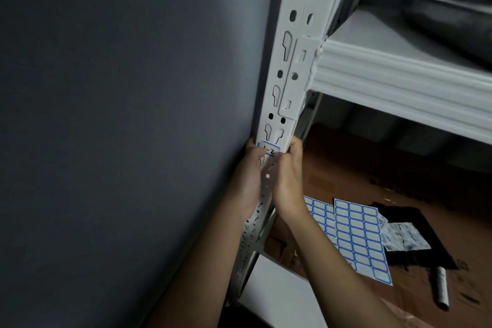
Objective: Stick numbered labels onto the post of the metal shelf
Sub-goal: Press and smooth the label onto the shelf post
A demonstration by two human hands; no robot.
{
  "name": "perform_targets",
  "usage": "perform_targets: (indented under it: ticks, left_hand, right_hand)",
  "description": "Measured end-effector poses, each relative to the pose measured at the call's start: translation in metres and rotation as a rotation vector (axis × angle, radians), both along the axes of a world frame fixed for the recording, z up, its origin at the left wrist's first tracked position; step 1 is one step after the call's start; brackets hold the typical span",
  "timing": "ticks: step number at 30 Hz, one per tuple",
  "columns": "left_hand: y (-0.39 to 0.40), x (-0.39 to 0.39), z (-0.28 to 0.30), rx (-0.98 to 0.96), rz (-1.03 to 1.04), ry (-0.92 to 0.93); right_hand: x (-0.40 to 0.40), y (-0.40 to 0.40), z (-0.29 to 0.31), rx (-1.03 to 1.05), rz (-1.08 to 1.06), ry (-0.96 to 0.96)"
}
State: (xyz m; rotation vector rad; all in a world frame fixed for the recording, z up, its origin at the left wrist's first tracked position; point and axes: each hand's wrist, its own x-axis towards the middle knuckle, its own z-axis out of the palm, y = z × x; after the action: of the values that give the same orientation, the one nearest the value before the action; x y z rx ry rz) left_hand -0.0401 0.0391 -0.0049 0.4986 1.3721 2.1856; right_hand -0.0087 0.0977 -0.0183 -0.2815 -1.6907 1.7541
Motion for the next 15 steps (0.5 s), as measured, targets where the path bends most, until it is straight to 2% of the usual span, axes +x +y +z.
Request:
perform_targets:
  ticks: [4,8,15]
  left_hand:
    - [0.0001,-0.0008,-0.0014,0.011,0.011,0.04]
    - [0.0,-0.0016,-0.0015,0.073,0.012,-0.032]
    - [0.0033,-0.0027,-0.0033,0.016,0.042,-0.042]
  right_hand:
    - [0.0003,0.001,-0.0003,-0.027,0.019,0.039]
    - [0.0009,0.0053,-0.0021,-0.061,0.049,0.078]
    - [0.0,0.003,-0.0033,-0.08,0.049,0.095]
